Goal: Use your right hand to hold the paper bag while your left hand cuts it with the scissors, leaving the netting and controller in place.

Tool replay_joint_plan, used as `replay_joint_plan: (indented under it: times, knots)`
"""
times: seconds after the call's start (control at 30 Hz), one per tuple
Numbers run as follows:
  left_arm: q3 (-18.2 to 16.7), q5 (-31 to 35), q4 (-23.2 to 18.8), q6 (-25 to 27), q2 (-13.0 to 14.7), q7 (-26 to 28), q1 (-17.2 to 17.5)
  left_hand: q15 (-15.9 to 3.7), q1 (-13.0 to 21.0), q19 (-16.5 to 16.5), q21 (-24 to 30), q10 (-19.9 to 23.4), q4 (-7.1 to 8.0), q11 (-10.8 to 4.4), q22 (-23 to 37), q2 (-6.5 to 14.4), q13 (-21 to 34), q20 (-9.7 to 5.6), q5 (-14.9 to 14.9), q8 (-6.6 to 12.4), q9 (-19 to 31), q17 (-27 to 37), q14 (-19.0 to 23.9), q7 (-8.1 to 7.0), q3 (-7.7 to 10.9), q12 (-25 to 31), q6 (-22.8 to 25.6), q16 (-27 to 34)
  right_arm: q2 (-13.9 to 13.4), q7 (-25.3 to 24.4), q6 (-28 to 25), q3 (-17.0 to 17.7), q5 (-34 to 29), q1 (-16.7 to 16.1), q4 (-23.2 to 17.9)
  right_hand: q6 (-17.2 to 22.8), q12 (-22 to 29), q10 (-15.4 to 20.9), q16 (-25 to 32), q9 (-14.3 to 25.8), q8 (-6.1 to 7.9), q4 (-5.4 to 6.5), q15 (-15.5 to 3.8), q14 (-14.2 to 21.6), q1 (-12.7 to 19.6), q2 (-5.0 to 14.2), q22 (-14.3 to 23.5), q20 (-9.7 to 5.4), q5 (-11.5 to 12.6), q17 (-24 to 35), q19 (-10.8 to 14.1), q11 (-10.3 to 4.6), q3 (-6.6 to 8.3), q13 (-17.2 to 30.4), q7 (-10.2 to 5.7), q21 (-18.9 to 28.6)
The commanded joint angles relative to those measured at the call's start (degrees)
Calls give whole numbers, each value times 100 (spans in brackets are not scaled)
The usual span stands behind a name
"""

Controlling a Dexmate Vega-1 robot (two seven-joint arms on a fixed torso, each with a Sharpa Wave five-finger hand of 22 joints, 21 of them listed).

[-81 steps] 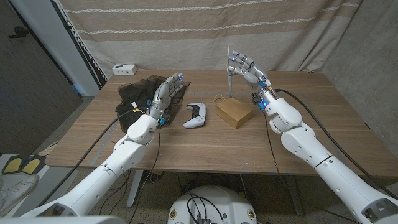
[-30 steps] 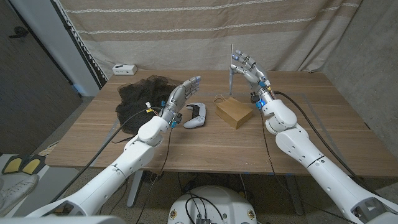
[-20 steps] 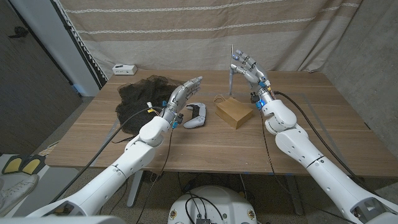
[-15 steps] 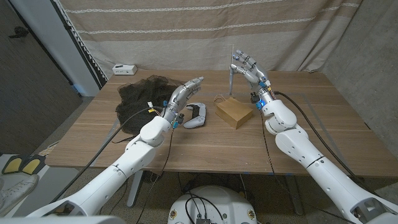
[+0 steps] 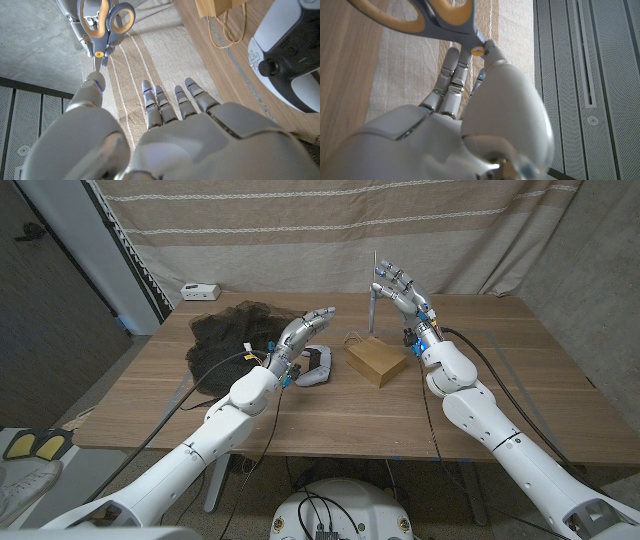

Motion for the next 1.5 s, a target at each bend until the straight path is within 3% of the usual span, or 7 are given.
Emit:
replay_joint_plan:
  times: [0.03, 0.33, 0.47, 0.97, 1.5]
  knots:
    - [53, 50, -100, 92, -7, 72, 7, -875, 239, 30, -12, 4, 5, -52, 0, -24, 14, -586, 36, 19, 27, 15, -11, -137, 36, 8, 13, 2, -13, 26, 4, 2, 8, -14, -19, 13, -23, 11, 30, -6, -11, -20, -1421, 609, -9, 40, 3, -760, 11, 14, -23, 10, 45, 10, 9, 50]
    - [68, 57, -144, 109, -53, 136, 22, -891, 425, 23, -14, 25, 25, -84, 3, -76, 17, -624, 22, 44, 60, 16, -11, -208, -5, 17, 77, 5, -23, 4, -2, 5, -13, -23, -35, 18, -41, 15, 24, -8, -14, -18, -1421, 602, -20, 38, -34, -760, 7, 21, -26, -1, 56, 9, 4, 78]
    - [77, 29, -139, 102, -66, 113, 25, -891, 497, 17, -12, 62, 54, -99, 5, -109, 20, -613, 4, 111, 88, 19, -10, -105, -80, 32, 246, 7, -42, 47, 19, 4, -24, -14, -14, 19, -48, 15, 29, -9, -15, -21, -1421, 606, -19, 33, -49, -762, 5, 30, -32, -11, 61, 9, -5, 83]
    - [134, 95, -219, 248, -127, 259, 28, -943, 671, 22, -4, 95, 108, -96, 11, -99, 25, -651, -34, 333, 167, 26, -25, -8, -319, 38, 836, 6, 36, 38, 182, -4, -98, -3, 48, 25, -73, 30, 14, -12, -20, -22, -1421, 590, -28, 32, -106, -768, -1, 37, -42, -36, 82, 8, -19, 134]
    - [199, 161, -162, 231, -260, 357, -20, -964, 723, -14, -10, -10, 130, -52, 14, -94, 28, -688, -44, 396, 147, 31, -111, 72, -507, 4, 1144, -13, 134, 71, 226, -60, -66, 27, 127, 54, -102, 41, 5, -16, -18, -27, -1421, 599, -33, 34, -178, -769, -9, 37, -67, -39, 109, 8, -23, 171]
